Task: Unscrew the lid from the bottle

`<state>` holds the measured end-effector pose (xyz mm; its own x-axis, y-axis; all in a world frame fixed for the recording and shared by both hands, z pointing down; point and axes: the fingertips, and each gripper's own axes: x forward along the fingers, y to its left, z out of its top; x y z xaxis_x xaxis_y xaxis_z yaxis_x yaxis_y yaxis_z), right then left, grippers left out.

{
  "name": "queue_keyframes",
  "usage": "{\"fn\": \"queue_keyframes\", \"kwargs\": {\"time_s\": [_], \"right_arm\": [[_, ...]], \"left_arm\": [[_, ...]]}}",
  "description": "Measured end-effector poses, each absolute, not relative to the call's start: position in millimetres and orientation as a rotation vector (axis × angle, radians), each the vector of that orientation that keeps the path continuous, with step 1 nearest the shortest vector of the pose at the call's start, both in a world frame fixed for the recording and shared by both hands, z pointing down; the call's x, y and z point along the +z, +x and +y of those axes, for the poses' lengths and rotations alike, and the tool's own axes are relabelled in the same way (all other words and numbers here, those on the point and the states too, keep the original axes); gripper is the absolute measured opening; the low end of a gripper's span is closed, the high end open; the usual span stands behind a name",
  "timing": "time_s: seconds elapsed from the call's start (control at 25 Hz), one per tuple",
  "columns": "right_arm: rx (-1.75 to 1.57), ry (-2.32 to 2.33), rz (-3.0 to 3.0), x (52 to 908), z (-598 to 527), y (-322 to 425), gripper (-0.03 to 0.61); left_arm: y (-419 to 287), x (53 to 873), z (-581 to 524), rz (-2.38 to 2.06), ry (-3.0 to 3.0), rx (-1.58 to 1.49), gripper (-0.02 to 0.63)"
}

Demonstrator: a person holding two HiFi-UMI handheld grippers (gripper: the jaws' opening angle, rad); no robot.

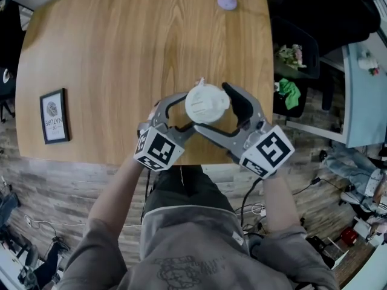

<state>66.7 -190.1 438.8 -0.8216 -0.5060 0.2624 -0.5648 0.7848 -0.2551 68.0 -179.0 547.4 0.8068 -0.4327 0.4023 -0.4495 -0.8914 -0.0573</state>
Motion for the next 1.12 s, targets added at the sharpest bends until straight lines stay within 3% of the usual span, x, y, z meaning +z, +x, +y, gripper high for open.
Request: {"fn": "queue_keyframes", "kwargs": {"time_s": [0.28, 0.56, 1.12], "right_arm": [[0.461, 1.296, -2.664, 447, -205, 57, 0.502], [0.226, 1.299, -2.553, 461, -214, 50, 0.499], [0.108, 0.291, -2.765, 462, -189, 27, 0.499]], "left_arm": [[72, 548, -181, -0.871, 2.890, 0.604, 0.313], [73, 548, -180, -0.942, 2.867, 0.577, 0.310], [68, 549, -179, -0.762, 2.930, 0.596, 0.310]]}}
